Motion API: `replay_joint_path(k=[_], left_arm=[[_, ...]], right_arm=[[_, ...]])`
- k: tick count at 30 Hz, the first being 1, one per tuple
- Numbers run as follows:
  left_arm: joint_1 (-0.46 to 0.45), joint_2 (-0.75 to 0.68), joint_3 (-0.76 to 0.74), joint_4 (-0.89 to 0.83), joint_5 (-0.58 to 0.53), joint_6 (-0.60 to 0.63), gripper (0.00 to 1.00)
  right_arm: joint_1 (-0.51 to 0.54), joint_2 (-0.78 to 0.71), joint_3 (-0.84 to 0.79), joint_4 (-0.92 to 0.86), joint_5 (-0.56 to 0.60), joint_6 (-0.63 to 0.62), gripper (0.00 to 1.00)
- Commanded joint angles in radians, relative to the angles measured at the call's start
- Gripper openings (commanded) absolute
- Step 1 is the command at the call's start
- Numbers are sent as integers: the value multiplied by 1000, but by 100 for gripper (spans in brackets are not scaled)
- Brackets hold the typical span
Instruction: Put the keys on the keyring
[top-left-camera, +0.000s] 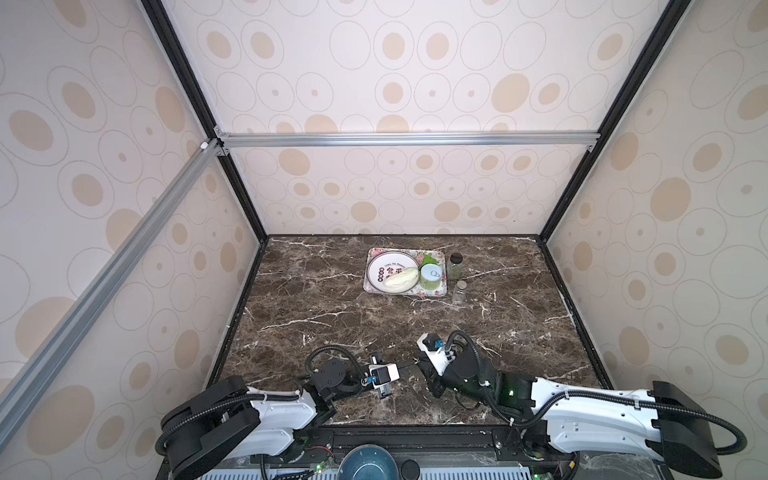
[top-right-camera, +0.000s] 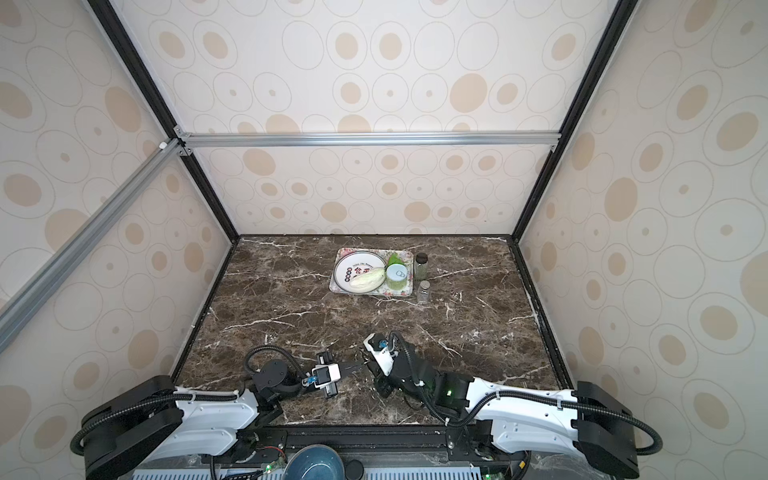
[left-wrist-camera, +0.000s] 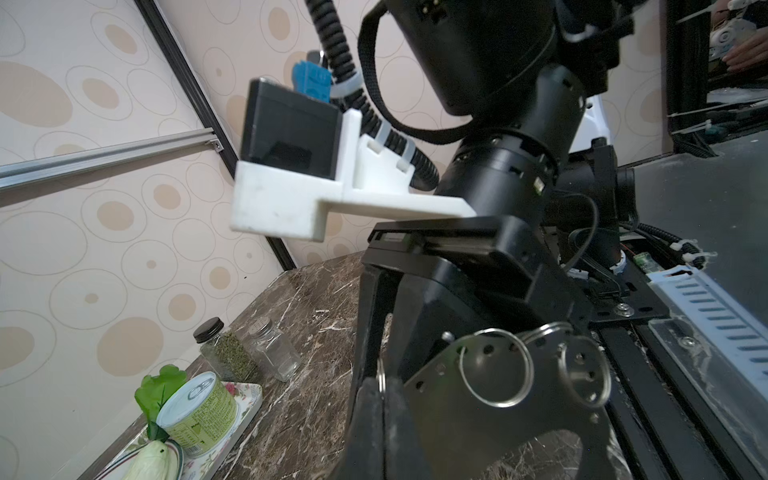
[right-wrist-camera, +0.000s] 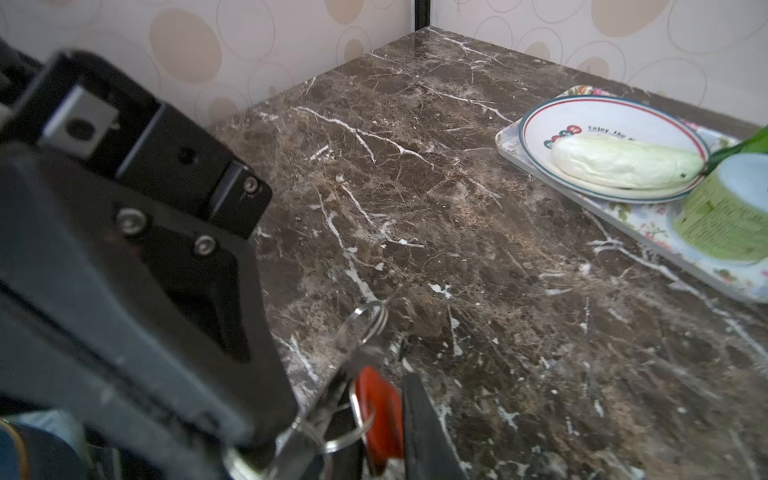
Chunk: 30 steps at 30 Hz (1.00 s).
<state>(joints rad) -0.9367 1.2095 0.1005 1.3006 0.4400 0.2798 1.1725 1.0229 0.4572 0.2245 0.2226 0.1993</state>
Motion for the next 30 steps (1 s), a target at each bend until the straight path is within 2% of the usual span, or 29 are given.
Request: replay_joint_path(k=[1, 4, 14, 24, 30], left_arm=[[6, -29, 18, 39, -28, -4, 0], [6, -37, 8, 42, -64, -1, 0], [6, -34, 6, 42, -111, -5, 0], [6, -26, 8, 43, -137, -14, 0], [5, -19, 7, 52, -151, -25, 14]], right_arm=[[7, -11, 11, 7, 64, -7, 7], [6, -37, 11, -10, 100, -25, 0], [7, -132, 12, -68, 187, -86, 0], [7, -136, 30, -101, 198, -99, 0], [7, -120, 63, -145, 211, -106, 0]])
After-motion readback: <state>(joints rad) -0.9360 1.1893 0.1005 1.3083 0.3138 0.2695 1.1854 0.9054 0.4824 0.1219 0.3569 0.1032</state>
